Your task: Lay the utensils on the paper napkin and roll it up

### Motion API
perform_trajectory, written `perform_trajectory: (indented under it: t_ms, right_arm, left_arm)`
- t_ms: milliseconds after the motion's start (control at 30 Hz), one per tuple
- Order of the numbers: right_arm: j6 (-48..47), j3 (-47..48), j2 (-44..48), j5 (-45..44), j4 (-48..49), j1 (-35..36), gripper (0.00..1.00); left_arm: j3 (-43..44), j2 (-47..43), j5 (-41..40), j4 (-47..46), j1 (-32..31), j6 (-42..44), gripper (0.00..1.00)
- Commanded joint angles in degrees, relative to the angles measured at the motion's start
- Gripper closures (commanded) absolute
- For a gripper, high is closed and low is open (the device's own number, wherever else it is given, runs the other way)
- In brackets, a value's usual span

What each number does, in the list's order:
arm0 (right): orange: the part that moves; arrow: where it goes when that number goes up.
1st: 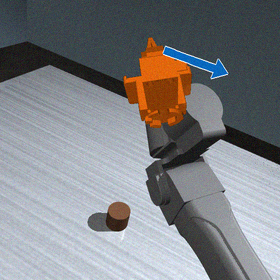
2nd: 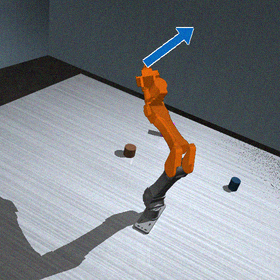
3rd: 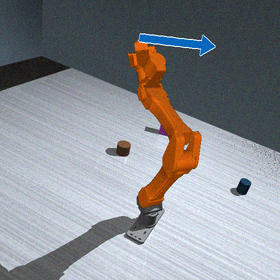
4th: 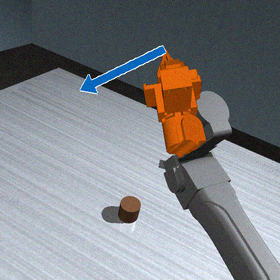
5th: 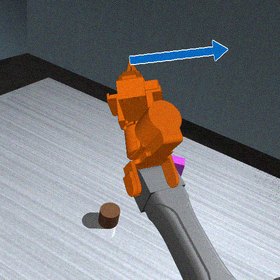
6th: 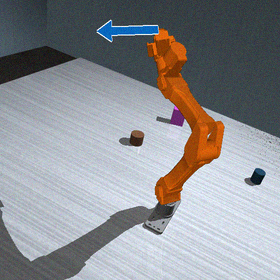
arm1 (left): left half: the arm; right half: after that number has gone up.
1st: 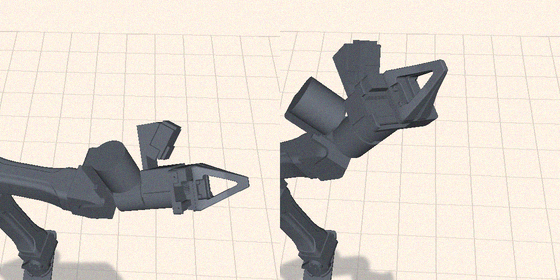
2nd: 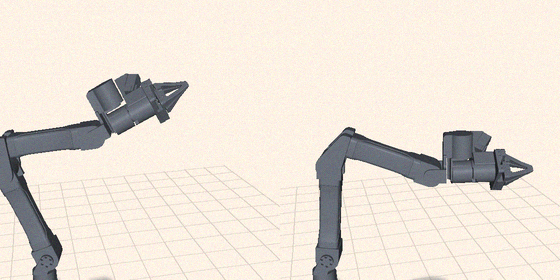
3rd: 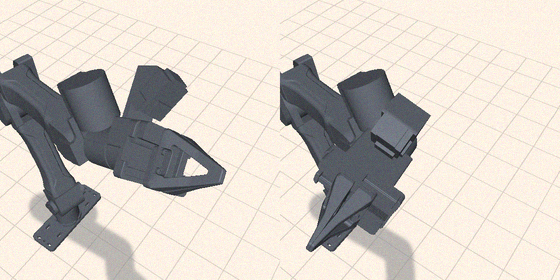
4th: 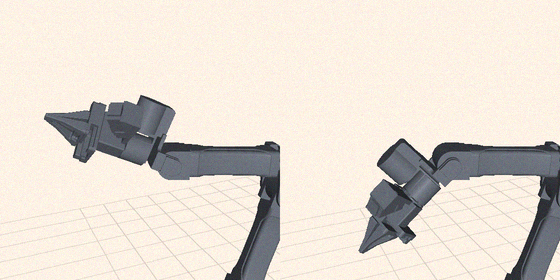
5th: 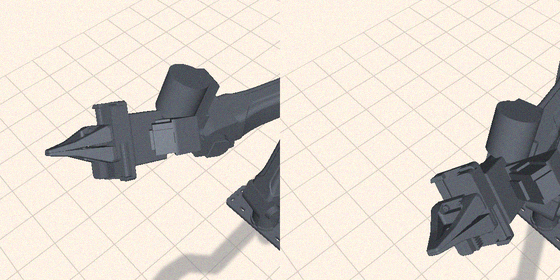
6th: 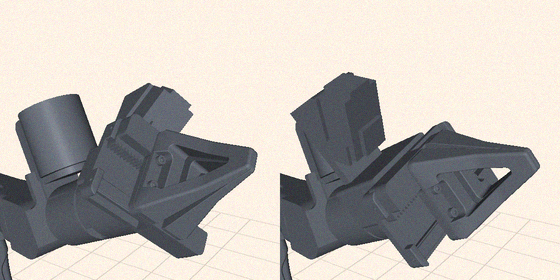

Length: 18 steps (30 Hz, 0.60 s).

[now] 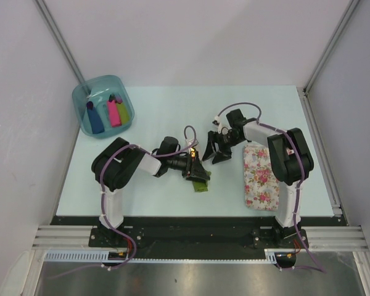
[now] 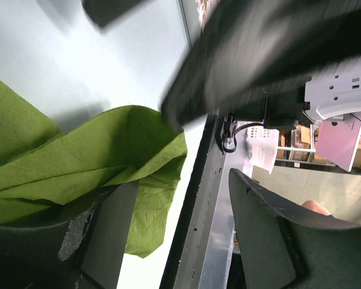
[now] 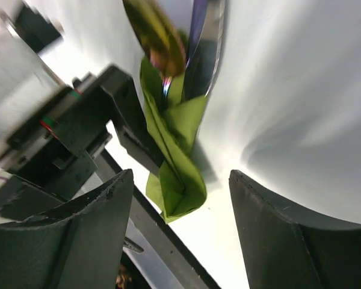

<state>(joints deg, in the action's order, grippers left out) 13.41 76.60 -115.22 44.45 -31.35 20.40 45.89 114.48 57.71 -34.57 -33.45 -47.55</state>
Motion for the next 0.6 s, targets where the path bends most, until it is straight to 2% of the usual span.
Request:
perform_trajectory:
  t_ms: [0, 200, 367, 500, 533, 567]
  right_arm:
    - [-4.3, -1.3, -0.6, 1.0, -5.0, 3.0, 0.30]
    - [-7.3, -4.9, 0.9, 1.3, -7.1, 3.8, 0.32]
    - [-9.9, -6.9, 1.5, 0.6, -8.8, 3.2, 0.41]
    - [-11.8, -8.5, 1.8, -0.8, -9.6, 1.4, 0.57]
    - [-11.9, -8.6, 1.8, -1.0, -9.5, 1.2, 0.67]
    - [-12.0, -8.7, 1.5, -1.1, -9.4, 1.2, 0.72]
  left_arm:
    - [-0.7, 2.3, -5.6, 4.8, 0.1, 5.9, 0.30]
    - [-0.1, 1.7, -6.0, 5.8, 0.1, 7.1, 0.30]
    - [0.3, 1.9, -6.2, 6.7, 0.3, 7.9, 0.32]
    - [0.1, 1.7, -6.0, 6.4, 0.4, 8.2, 0.32]
    - [0.1, 1.9, -5.9, 6.4, 0.4, 8.3, 0.33]
    - [0.2, 1.9, -5.6, 6.4, 0.4, 8.4, 0.33]
